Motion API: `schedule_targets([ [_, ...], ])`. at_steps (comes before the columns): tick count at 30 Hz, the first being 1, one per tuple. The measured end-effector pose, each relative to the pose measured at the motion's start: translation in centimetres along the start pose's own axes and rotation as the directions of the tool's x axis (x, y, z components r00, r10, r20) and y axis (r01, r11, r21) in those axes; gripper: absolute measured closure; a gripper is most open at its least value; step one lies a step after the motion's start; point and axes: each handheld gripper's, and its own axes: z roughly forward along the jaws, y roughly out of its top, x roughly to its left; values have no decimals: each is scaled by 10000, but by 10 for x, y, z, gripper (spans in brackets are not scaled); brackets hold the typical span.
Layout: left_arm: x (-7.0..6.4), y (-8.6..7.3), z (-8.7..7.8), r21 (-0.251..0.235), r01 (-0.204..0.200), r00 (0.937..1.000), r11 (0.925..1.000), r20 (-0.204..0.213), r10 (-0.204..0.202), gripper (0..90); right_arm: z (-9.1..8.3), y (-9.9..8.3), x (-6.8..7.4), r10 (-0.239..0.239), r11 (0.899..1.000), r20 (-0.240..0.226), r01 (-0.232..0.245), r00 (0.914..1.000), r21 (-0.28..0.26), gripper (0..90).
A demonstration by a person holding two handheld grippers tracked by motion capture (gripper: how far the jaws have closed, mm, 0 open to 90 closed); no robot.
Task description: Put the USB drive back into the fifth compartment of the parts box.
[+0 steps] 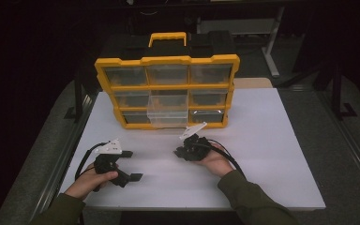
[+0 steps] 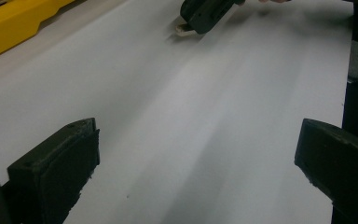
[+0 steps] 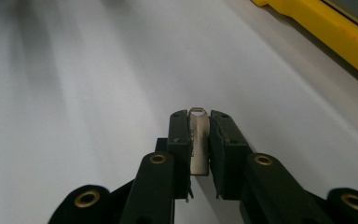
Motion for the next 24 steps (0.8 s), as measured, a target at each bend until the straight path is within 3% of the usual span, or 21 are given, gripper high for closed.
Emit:
schedule_targets([
  [24,-1,-2,1,63,32,10000,10000,53,-32,0,-27,-3,-13,178,9996,-264,-172,9995,219,778],
])
